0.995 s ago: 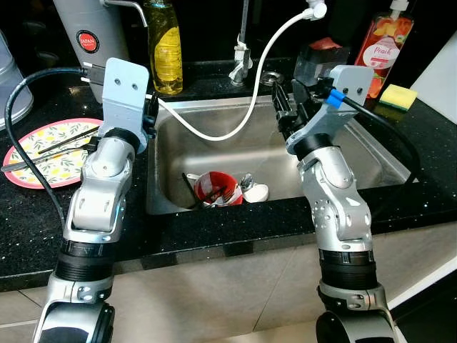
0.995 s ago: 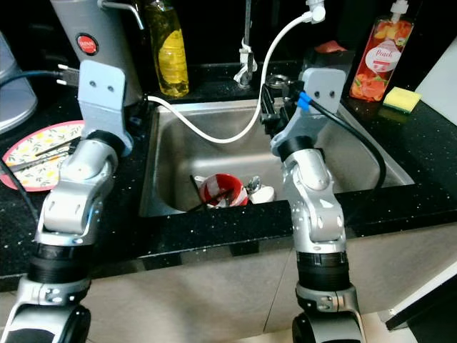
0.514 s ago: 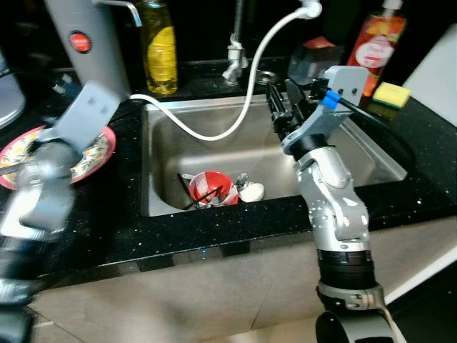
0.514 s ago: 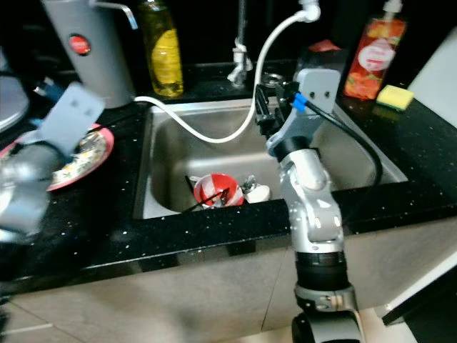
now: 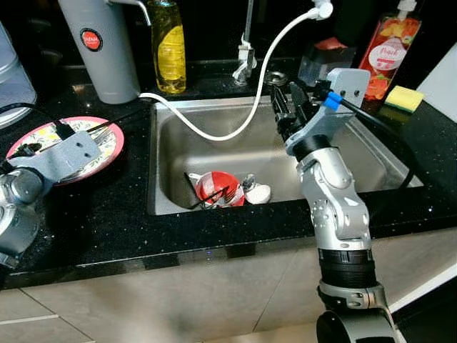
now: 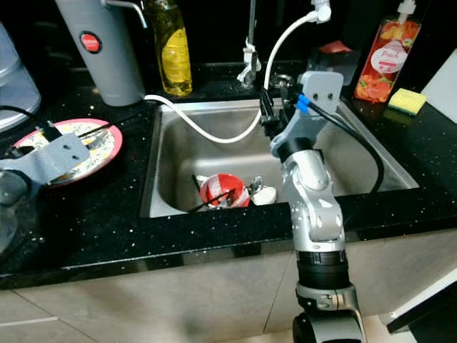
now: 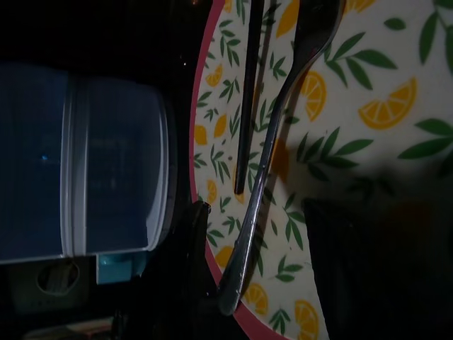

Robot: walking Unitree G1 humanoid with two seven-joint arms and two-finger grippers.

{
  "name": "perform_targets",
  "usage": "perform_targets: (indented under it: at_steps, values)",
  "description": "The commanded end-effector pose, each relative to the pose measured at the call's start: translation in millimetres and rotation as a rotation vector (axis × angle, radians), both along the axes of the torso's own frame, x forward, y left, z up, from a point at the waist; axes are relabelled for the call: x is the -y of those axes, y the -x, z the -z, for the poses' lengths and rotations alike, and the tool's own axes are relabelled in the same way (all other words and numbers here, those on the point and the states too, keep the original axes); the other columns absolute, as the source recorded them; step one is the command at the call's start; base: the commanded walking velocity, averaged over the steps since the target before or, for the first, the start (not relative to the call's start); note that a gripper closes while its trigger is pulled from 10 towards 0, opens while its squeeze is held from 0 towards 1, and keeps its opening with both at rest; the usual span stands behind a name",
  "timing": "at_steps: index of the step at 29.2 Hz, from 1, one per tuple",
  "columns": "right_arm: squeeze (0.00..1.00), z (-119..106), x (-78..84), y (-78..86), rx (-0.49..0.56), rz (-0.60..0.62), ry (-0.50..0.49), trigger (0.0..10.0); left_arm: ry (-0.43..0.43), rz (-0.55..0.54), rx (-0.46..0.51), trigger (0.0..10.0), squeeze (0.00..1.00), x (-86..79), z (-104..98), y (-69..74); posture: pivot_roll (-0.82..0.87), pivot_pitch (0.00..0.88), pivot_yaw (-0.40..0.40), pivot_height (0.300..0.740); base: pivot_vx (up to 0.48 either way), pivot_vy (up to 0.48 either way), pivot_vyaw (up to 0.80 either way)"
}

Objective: Kitchen organization

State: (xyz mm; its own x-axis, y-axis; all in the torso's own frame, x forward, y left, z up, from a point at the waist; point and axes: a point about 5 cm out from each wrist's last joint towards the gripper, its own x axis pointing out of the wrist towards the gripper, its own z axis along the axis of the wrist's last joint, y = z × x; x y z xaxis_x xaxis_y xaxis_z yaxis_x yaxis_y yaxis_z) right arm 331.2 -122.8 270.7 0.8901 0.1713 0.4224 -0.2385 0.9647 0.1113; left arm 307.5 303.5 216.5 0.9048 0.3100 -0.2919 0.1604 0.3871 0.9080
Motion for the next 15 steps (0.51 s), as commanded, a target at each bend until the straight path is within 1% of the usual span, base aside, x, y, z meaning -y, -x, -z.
perform_targets:
  at_steps: [1, 3, 8, 9, 13, 15]
  values:
    - [0.0, -1, 0.5, -0.7, 0.006, 0.003, -0.007, 10.0, -0.042, -0.007, -0.047, 10.0, 0.0, -8.9, 0, -0.5, 0.14, 0.0, -0.022, 0.74, 0.0, 0.0, 0.0]
    - [0.0, -1, 0.7, -0.7, 0.006, 0.004, -0.008, 10.0, -0.045, -0.006, -0.05, 10.0, 0.0, -9.5, 0, -1.8, 0.14, 0.0, -0.022, 0.74, 0.0, 0.0, 0.0]
    - [0.0, -1, 0.7, -0.4, 0.008, 0.007, -0.011, 10.0, -0.061, -0.008, -0.062, 10.0, 0.0, -15.3, 1, -12.5, 0.13, 0.0, -0.018, 0.74, 0.0, 0.0, 0.0]
    - [0.0, -1, 0.7, -0.4, 0.008, 0.007, -0.011, 10.0, -0.061, -0.008, -0.062, 10.0, 0.0, -15.3, 1, -12.5, 0.13, 0.0, -0.018, 0.74, 0.0, 0.0, 0.0]
    - [0.0, -1, 1.6, -0.2, 0.008, 0.011, -0.013, 10.0, -0.049, -0.001, -0.065, 10.0, 0.0, -13.2, 2, -23.8, 0.13, 0.0, -0.016, 0.74, 0.0, 0.0, 0.0]
    - [0.0, -1, 1.9, -0.1, 0.008, 0.012, -0.013, 10.0, -0.05, 0.004, -0.066, 10.0, 0.0, -12.2, 3, -26.6, 0.13, 0.0, -0.016, 0.74, 0.0, 0.0, 0.0]
